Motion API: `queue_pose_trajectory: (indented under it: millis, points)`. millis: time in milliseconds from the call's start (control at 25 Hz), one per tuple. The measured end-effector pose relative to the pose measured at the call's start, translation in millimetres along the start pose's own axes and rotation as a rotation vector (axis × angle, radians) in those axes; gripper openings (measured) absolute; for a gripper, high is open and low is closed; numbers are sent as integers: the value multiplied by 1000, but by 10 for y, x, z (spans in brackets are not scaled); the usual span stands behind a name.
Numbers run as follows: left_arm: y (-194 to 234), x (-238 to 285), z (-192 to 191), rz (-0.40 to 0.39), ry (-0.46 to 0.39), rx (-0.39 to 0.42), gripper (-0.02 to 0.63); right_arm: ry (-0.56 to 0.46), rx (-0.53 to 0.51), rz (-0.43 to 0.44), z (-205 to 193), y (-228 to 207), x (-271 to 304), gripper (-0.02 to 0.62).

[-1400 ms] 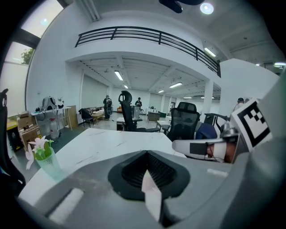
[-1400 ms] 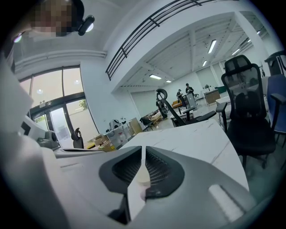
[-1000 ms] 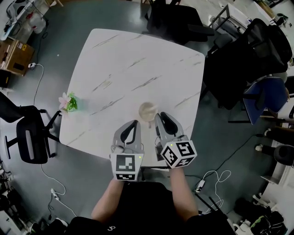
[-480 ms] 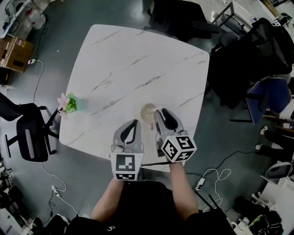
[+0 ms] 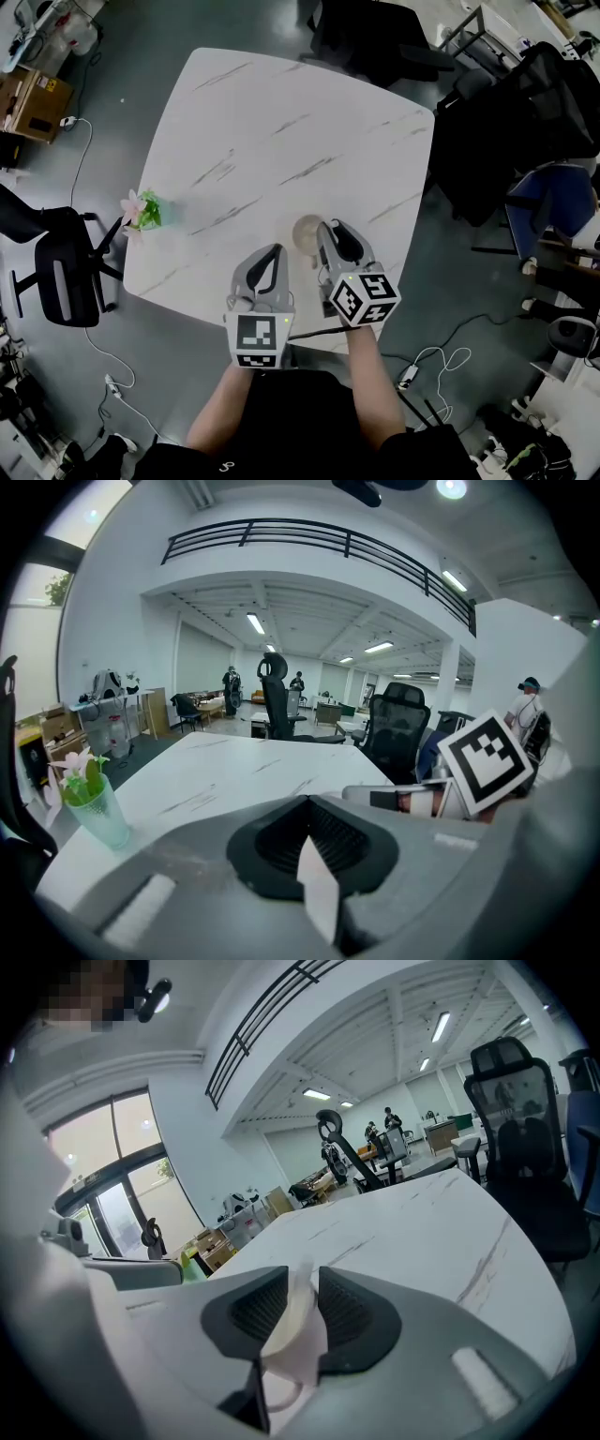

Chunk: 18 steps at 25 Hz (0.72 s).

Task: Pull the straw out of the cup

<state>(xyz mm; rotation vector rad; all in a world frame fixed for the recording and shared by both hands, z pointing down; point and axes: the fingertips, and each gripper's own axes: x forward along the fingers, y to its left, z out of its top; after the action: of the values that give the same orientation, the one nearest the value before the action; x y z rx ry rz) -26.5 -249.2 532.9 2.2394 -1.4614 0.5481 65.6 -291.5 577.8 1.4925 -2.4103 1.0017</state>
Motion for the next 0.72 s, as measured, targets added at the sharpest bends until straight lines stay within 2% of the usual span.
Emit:
queue_pose_trajectory:
  millis: [360, 720]
  points:
    - [58, -69, 76, 14, -16, 9, 0, -15, -41, -30, 77, -1, -15, 49]
    - [14, -204, 305, 16, -73, 34, 0, -85, -89, -4, 365, 191, -216, 51]
